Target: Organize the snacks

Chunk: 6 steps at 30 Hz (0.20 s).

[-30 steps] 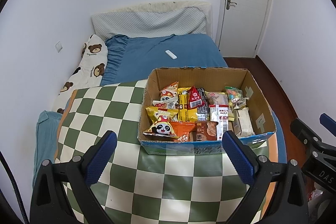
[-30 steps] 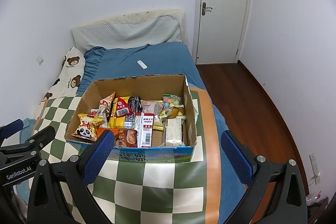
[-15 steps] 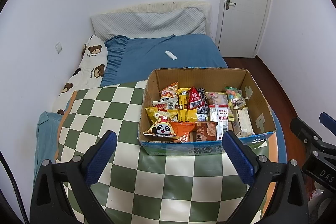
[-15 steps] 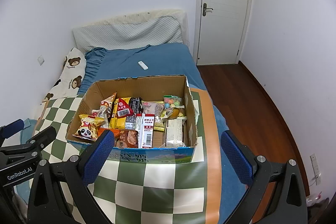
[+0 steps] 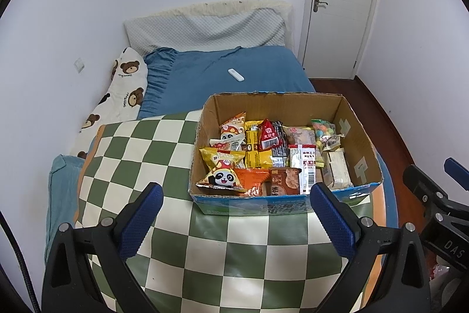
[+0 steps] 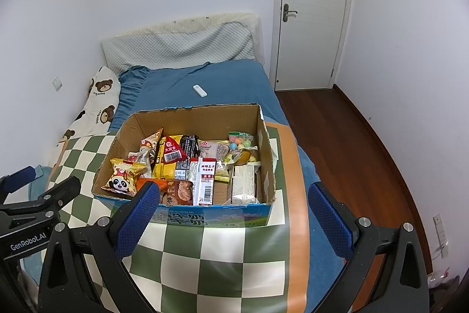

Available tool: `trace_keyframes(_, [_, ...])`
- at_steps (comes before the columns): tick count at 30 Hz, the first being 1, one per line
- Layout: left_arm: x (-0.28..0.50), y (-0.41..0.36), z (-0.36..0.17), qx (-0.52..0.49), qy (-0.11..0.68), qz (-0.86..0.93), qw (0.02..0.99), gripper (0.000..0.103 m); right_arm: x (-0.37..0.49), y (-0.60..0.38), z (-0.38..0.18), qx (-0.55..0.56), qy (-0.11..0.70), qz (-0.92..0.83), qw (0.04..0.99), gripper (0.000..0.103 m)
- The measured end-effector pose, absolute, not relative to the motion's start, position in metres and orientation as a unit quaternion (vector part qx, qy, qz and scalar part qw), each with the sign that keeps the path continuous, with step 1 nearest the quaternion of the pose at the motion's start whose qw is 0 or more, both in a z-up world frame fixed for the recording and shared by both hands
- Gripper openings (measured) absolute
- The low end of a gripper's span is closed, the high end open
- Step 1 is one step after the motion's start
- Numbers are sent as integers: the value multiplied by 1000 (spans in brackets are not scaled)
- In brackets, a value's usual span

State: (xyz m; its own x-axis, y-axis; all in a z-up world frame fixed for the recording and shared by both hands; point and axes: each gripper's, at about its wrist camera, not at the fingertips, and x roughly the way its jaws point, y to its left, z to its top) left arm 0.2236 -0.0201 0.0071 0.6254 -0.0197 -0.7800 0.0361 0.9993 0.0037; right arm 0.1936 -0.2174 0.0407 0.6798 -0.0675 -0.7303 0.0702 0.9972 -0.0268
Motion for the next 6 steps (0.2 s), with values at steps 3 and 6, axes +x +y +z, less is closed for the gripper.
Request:
trace_keyframes(3, [224, -20, 5, 8, 435, -20, 900, 103, 192, -218, 41, 3, 399, -36, 916, 103])
trace_keyframes(6, [223, -20, 5, 10, 432, -18, 902, 103, 191, -217, 41, 3, 399, -35, 916, 103])
